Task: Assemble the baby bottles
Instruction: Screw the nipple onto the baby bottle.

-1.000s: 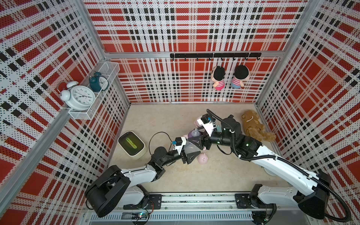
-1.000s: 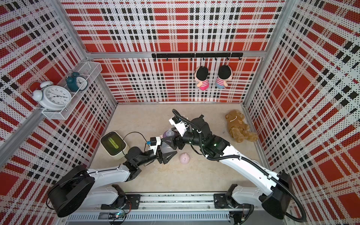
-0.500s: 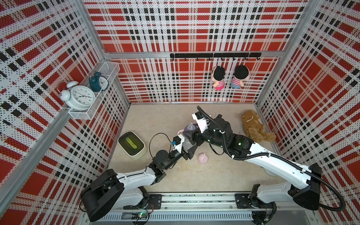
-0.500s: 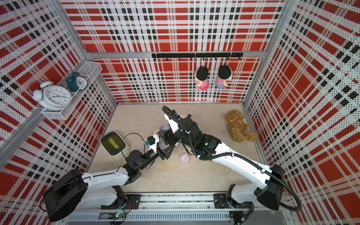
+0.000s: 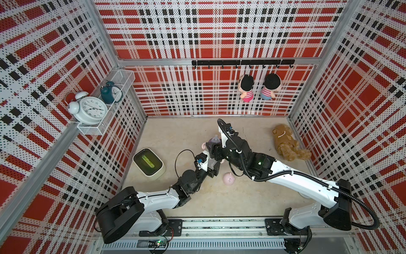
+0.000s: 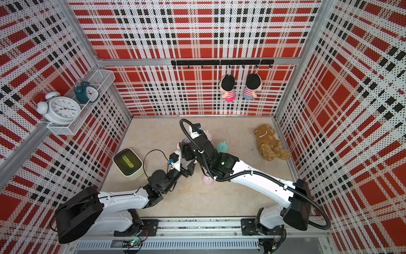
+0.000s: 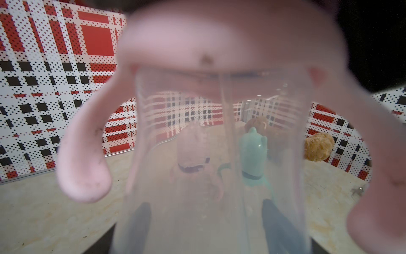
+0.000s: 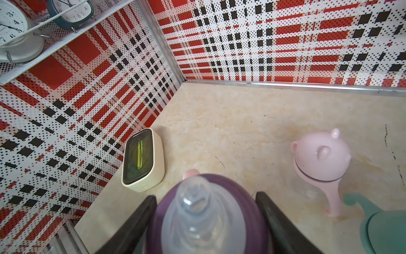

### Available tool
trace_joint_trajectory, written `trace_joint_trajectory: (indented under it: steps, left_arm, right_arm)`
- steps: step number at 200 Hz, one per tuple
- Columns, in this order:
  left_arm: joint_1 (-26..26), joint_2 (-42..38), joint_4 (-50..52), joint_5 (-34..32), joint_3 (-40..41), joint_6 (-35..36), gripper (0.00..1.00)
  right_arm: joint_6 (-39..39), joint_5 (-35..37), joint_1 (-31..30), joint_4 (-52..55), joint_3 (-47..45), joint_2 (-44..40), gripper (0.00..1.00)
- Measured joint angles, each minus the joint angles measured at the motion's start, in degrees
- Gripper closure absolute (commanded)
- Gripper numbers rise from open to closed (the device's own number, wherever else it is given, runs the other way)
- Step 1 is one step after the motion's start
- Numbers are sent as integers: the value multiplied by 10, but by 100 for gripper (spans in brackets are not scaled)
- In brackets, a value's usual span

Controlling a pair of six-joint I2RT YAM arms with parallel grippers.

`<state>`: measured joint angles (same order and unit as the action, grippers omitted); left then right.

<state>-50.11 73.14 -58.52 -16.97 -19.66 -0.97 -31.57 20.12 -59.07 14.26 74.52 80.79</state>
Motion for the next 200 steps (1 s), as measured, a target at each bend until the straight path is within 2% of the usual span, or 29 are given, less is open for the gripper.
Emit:
trace_joint_trajectory:
  steps: [16, 30, 70, 102, 159, 200]
  left_arm:
    - [14, -4, 3, 9, 0, -3, 100]
    - [35, -8, 3, 29, 3, -9, 100]
    - [57, -28, -4, 83, 21, -19, 100]
    - [54, -30, -6, 101, 24, -19, 100]
    - [33, -24, -14, 90, 24, -10, 100]
    - [25, -23, -10, 77, 24, -1, 100]
  right_arm:
    - [24, -16, 0, -3, 0, -5, 6]
    - [44, -45, 3, -2, 0, -18, 0]
    - [82, -136, 47, -3, -18, -81, 0]
    - [98, -163, 63, -4, -22, -98, 0]
    - [106, -182, 63, -4, -22, -61, 5]
    - [99, -178, 63, 1, -16, -16, 17]
